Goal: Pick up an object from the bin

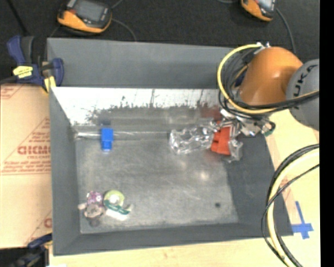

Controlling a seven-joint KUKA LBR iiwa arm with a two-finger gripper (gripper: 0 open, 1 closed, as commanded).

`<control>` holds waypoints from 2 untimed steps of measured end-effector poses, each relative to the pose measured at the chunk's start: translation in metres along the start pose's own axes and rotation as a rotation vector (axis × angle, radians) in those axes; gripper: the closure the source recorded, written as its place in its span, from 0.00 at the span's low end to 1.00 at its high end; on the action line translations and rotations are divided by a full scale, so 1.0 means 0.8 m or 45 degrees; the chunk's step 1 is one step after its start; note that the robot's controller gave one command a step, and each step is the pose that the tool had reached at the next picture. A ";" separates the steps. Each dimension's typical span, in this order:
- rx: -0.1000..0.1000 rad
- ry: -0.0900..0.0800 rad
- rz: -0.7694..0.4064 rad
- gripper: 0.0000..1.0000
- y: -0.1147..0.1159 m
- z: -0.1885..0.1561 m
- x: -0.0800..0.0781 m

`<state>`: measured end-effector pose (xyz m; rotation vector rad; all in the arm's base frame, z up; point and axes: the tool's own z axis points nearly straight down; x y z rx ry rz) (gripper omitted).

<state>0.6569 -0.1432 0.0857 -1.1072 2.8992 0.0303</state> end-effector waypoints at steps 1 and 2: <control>0.000 -0.001 0.003 1.00 0.000 0.000 -0.001; 0.014 0.045 -0.091 1.00 0.060 -0.243 -0.027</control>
Offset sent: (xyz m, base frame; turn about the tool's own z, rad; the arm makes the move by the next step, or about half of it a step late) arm 0.0000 0.0000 0.0000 0.0000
